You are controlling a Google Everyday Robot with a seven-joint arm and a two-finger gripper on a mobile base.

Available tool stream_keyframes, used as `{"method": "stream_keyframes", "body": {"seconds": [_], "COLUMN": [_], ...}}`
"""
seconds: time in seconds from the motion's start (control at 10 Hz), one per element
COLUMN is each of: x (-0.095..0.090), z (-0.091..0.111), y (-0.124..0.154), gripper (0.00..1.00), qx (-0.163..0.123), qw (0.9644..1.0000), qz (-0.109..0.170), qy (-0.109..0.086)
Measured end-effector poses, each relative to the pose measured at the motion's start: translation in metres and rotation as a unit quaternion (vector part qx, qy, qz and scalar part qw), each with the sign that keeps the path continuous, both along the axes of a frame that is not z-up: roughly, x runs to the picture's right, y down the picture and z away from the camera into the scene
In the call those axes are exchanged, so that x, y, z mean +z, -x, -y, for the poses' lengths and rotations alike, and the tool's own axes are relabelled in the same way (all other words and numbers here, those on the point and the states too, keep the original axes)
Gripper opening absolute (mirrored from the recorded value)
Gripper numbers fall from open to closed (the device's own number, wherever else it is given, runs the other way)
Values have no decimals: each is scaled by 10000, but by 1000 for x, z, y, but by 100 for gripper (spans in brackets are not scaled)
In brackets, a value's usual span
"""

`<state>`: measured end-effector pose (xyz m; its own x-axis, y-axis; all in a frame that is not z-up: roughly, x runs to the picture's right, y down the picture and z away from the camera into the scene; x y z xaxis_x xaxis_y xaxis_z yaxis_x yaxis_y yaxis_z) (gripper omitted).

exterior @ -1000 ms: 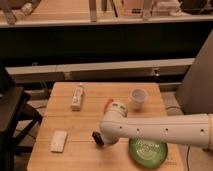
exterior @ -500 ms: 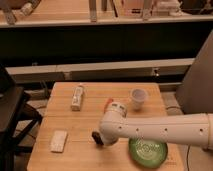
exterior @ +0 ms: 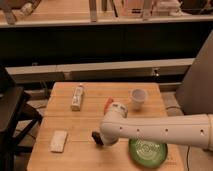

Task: Knock the eraser over

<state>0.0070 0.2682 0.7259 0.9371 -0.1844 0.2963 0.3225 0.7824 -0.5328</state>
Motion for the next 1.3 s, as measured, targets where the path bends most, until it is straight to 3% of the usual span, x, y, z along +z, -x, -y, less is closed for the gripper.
{"method": "stream_keyframes", "body": {"seconds": [1.3], "x": [9], "z": [0], "y": [18], "gripper": [0], "qx": [136], "qw": [9999], "qz": [50], "qy": [-6]}}
